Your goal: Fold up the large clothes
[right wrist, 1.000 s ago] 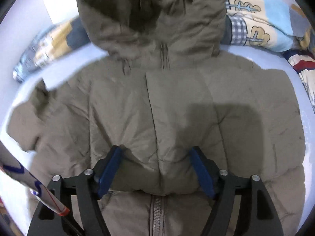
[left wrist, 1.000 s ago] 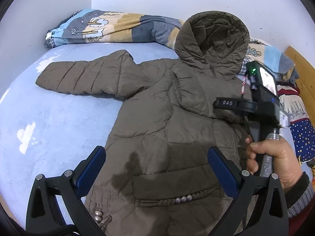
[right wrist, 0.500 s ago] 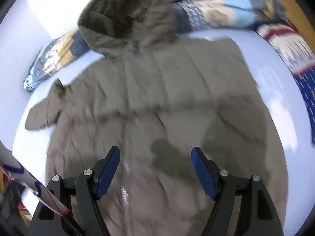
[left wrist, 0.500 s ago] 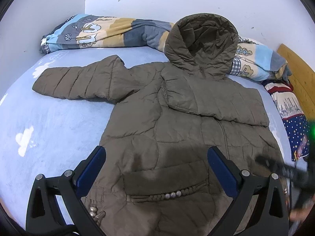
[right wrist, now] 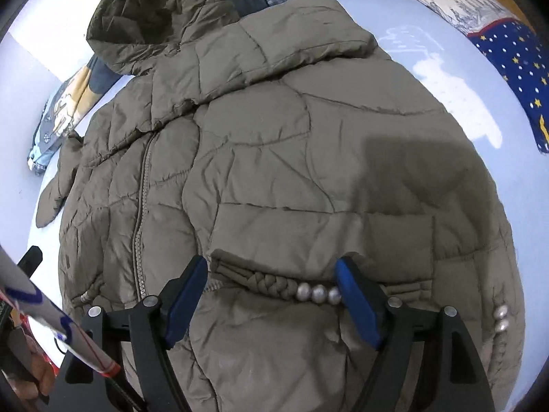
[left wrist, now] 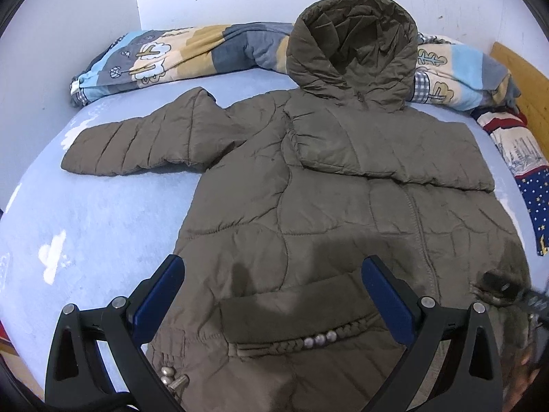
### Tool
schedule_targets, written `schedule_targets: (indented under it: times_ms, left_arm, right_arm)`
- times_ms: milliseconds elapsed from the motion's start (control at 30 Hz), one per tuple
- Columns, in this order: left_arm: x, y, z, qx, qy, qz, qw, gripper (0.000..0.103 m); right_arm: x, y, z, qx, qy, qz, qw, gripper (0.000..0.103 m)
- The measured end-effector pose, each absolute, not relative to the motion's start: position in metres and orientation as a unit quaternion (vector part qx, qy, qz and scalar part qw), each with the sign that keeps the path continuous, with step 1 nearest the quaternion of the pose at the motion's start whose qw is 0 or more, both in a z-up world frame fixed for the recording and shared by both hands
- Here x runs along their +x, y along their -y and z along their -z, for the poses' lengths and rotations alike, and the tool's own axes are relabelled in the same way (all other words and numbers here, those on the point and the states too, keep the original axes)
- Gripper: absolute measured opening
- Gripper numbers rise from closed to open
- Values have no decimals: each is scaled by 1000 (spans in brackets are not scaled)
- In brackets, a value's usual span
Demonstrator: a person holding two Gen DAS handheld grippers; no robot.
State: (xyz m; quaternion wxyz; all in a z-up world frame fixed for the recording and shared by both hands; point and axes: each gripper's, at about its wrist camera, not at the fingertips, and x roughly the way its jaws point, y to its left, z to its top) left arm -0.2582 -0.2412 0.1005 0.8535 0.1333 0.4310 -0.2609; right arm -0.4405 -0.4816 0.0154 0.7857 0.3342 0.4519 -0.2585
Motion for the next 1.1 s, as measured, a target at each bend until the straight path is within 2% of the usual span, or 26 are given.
schedule_targets:
  times_ms: [200,633,867,1100]
  left_arm:
    - [-255,243,-97,144,-431,260,852,103]
    - [-230,222,-108,113,-433,248,859,103]
    - [-166,175,-124,58,-426,189,883,103]
    - [-85,114,-107,3,-450,144,881,103]
  right_arm:
    - [-448,486,-41,319,-412,265,812,82]
    - [-441,479,-35,318,-425,253,809,82]
    - [-440,478,-39,309,-420,256,814,82]
    - [-435,474,-41,302,-420,251,818,82]
